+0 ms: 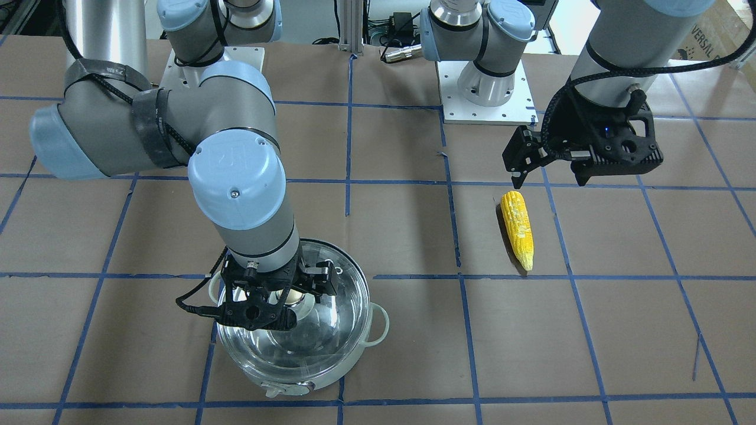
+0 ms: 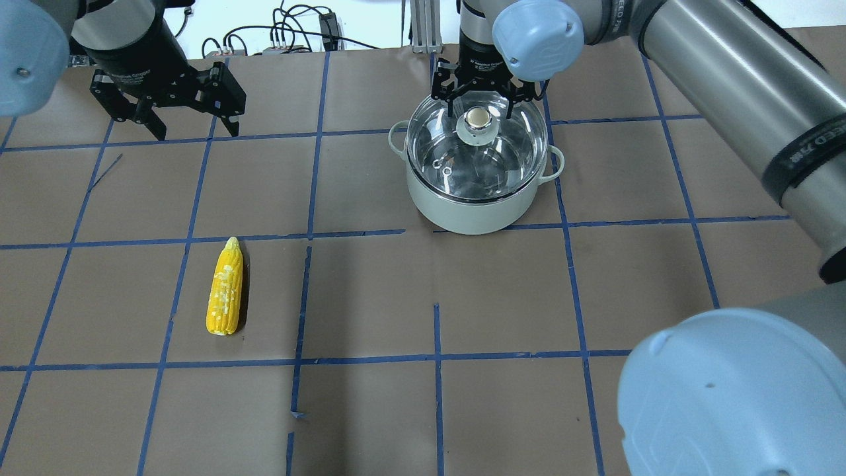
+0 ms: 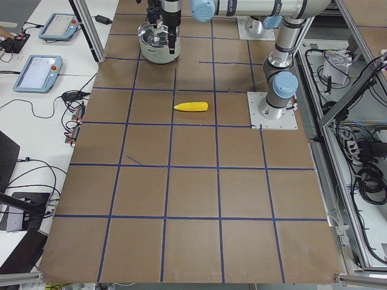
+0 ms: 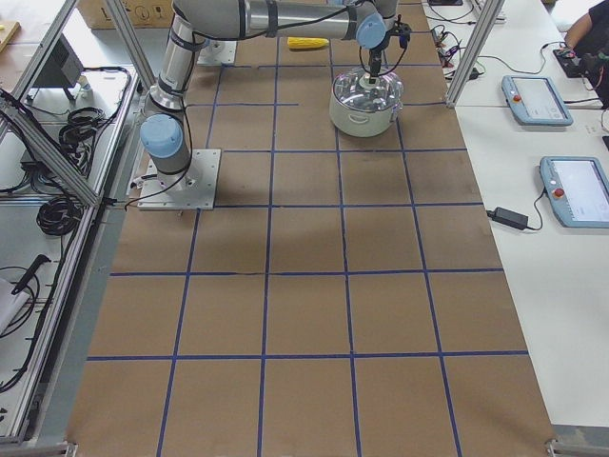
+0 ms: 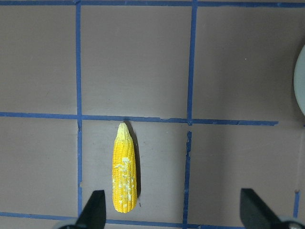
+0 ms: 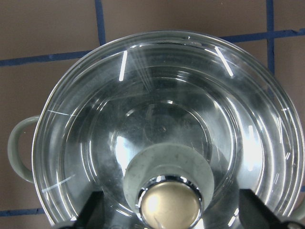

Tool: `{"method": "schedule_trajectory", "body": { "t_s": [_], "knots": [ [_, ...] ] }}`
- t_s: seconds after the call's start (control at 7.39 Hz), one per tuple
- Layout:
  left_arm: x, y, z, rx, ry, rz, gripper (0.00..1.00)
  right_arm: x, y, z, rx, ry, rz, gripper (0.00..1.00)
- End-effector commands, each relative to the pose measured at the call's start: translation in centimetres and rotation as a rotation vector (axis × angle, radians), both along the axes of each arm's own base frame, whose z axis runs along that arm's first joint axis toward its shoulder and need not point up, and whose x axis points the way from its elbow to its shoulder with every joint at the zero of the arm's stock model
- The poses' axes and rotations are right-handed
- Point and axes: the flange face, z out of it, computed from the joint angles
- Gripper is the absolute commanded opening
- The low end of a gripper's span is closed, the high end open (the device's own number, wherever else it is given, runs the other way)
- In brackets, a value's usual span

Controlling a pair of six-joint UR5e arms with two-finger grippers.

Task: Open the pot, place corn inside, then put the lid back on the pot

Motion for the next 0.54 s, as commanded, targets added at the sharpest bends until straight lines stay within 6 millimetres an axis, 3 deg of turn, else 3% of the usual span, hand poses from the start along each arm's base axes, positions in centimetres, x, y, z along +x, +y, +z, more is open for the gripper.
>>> {"method": "schedule_trajectory", "body": {
  "t_s": [0.0, 0.27, 0.41],
  "knots": [
    [-0.02, 0.00, 0.00, 0.000, 0.002, 0.000, 1.00, 0.07, -0.27, -0.76, 0.005, 0.000, 0.000, 0.98],
    [0.04, 0.05, 0.08, -0.001, -0.004, 0.000, 1.00, 0.12, -0.76, -1.60, 0.001, 0.005, 0.001, 0.96],
    [0.04, 0.05, 0.08, -0.001, -0.004, -0.001, 1.00, 0.12, -0.74, -1.62, 0.002, 0.006, 0.003, 0.91]
  ]
}}
